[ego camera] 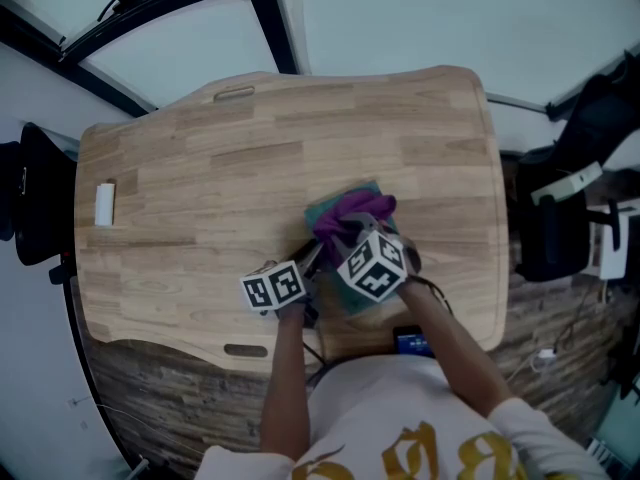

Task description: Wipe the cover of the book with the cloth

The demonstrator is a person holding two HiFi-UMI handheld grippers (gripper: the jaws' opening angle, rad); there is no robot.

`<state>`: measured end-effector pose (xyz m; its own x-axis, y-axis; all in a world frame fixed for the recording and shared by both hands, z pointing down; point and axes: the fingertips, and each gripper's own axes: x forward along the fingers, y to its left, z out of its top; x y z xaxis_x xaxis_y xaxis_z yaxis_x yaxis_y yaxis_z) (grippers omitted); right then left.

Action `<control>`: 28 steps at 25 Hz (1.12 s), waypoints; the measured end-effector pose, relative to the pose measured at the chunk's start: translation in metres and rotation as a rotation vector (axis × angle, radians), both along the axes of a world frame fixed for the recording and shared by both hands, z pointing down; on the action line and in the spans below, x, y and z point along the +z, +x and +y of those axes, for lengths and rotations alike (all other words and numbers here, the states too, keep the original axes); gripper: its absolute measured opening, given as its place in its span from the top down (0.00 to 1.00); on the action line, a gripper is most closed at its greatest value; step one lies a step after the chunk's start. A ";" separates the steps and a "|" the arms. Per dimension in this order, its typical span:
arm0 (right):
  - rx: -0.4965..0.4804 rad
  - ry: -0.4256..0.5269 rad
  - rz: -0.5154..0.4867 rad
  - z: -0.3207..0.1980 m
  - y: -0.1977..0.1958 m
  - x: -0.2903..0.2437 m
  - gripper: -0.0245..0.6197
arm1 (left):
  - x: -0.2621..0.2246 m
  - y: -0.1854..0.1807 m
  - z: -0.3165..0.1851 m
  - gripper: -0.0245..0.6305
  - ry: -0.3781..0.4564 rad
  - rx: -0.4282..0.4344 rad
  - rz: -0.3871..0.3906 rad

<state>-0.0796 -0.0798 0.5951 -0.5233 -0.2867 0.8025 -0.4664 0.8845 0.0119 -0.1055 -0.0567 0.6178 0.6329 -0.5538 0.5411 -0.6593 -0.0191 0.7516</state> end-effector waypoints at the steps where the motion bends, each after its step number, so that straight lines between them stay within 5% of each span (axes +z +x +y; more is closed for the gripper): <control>1: 0.002 -0.002 -0.002 0.003 0.001 0.000 0.86 | -0.001 0.000 -0.001 0.77 0.004 0.000 -0.003; 16: 0.045 -0.023 -0.028 0.038 0.011 0.005 0.86 | 0.001 -0.001 -0.003 0.77 0.015 0.004 -0.018; 28: 0.048 -0.144 -0.022 0.066 0.017 0.000 0.86 | 0.002 -0.002 -0.003 0.77 0.015 0.001 -0.020</control>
<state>-0.0628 -0.0140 0.5956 -0.5294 -0.1950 0.8257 -0.5073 0.8528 -0.1238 -0.1072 -0.0594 0.6194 0.6225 -0.5613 0.5454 -0.6742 -0.0308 0.7379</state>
